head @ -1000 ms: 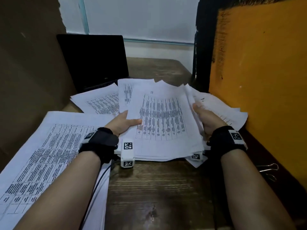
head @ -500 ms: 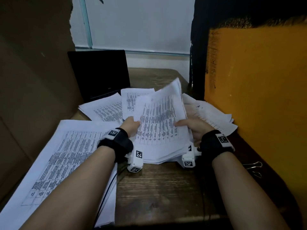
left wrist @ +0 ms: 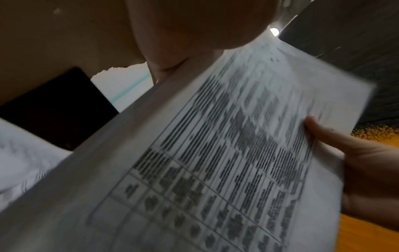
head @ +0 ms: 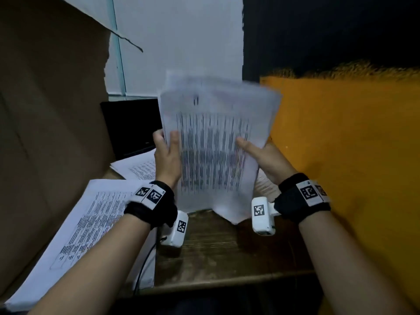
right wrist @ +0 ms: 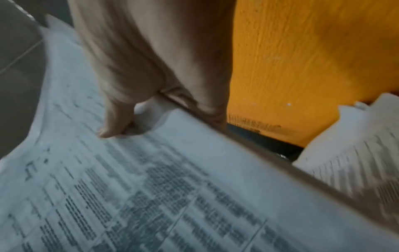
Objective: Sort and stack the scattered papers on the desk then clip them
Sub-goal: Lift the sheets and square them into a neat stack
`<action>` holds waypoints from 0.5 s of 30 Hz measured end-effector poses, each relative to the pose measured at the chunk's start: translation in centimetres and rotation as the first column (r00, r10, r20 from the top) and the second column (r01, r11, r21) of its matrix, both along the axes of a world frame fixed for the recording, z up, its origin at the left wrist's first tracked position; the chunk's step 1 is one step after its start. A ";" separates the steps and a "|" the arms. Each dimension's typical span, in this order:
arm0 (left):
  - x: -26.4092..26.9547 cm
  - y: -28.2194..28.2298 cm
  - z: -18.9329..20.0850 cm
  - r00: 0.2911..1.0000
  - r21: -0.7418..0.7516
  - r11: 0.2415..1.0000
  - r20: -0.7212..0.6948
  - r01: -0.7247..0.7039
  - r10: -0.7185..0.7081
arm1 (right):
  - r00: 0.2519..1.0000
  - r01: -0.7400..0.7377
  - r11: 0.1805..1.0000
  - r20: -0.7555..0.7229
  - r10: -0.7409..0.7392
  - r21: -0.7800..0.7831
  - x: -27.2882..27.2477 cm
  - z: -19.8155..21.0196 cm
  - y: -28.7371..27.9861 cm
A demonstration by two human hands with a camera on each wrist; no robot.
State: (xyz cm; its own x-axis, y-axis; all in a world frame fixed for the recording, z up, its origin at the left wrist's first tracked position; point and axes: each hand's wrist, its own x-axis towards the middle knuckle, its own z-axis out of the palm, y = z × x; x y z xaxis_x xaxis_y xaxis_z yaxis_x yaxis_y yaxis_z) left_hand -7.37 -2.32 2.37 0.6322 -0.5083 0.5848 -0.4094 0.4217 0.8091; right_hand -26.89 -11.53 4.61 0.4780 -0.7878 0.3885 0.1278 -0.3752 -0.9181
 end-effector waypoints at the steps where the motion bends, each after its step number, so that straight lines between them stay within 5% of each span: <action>1: -0.4 0.2 -0.2 1.000 0.008 1.000 -0.018 0.023 -0.023 | 0.998 0.008 1.000 0.063 -0.010 0.030 0.0 -0.2 0.2; 4: -2.0 0.0 0.3 1.000 -0.015 1.000 0.004 0.001 -0.001 | 0.987 0.076 0.993 0.133 -0.087 0.085 1.1 -0.1 1.3; 9: -3.7 0.5 4.0 0.986 -0.276 0.951 0.048 -0.141 0.161 | 0.947 0.164 0.986 0.280 -0.158 0.001 2.0 3.7 3.3; 12: -2.3 1.2 3.3 0.991 -0.187 0.977 0.066 -0.104 0.118 | 0.977 0.110 0.994 0.185 -0.107 -0.005 0.4 2.7 2.9; 15: -0.6 1.3 0.2 0.998 -0.033 0.999 -0.064 -0.028 0.026 | 0.998 0.046 0.997 0.048 -0.049 0.054 -0.9 0.0 2.5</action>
